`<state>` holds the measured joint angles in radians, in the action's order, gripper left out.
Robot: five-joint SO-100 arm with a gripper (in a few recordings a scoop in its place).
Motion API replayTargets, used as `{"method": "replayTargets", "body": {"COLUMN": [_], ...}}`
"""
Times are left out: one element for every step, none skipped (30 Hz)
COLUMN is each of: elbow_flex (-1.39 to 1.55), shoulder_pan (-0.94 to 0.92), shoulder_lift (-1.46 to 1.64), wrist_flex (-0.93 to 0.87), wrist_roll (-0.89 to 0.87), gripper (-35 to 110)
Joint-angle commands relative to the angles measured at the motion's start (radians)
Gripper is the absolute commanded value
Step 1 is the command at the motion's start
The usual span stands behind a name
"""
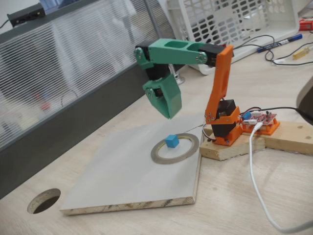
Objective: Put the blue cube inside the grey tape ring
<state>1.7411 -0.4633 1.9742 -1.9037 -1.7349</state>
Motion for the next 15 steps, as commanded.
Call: {"method": "replayTargets", "body": {"elbow_flex": [-0.025, -0.025, -0.025, -0.023, -0.023, -0.021, -0.021, -0.02, -0.02, -0.017, -0.015, -0.012, -0.011, -0.011, -0.011], "shoulder_pan": [-0.011, -0.011, -0.011, -0.009, -0.008, -0.006, -0.003, -0.002, 0.0, 0.0, 0.0, 0.0, 0.0, 0.0, 0.0], "shoulder_lift": [0.075, 0.075, 0.075, 0.075, 0.075, 0.075, 0.075, 0.075, 0.075, 0.072, 0.066, 0.064, 0.064, 0.063, 0.063], "wrist_flex": [-0.021, -0.021, -0.021, -0.021, -0.021, -0.021, -0.021, -0.021, -0.021, -0.021, -0.021, -0.021, -0.021, -0.021, -0.021], "wrist_roll": [0.0, 0.0, 0.0, 0.0, 0.0, 0.0, 0.0, 0.0, -0.002, -0.002, -0.002, -0.002, -0.002, -0.002, -0.002], "gripper": [3, 3, 3, 3, 3, 3, 3, 3, 3, 3, 3, 3, 3, 3, 3]}}
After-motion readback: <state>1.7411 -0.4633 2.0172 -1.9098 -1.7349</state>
